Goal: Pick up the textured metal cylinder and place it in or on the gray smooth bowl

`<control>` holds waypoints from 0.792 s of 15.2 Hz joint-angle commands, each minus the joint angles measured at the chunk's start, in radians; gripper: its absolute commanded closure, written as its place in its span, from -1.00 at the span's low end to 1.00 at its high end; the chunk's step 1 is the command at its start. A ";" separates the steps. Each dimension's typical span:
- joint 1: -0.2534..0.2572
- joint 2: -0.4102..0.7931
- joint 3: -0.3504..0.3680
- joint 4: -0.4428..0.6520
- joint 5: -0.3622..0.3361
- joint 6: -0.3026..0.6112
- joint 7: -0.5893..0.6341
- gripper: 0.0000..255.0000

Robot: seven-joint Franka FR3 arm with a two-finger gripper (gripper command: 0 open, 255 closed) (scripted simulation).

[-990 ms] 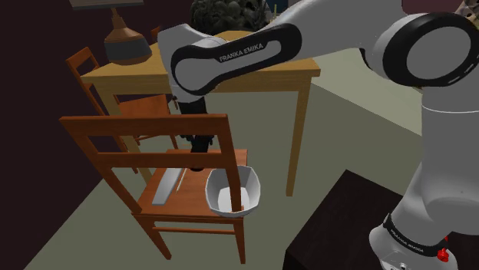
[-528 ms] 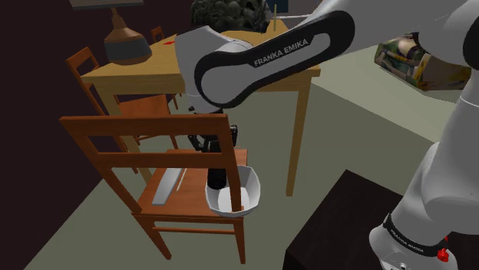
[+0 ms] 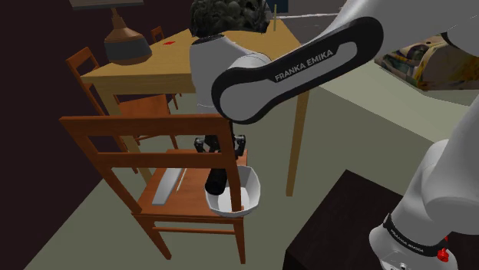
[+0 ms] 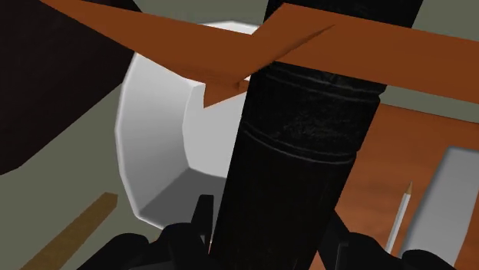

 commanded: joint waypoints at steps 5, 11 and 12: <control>0.007 0.038 0.004 -0.066 -0.017 0.039 0.006 1.00; 0.006 0.048 0.006 -0.078 -0.023 0.061 0.010 1.00; 0.006 0.048 0.005 -0.078 -0.023 0.061 0.010 1.00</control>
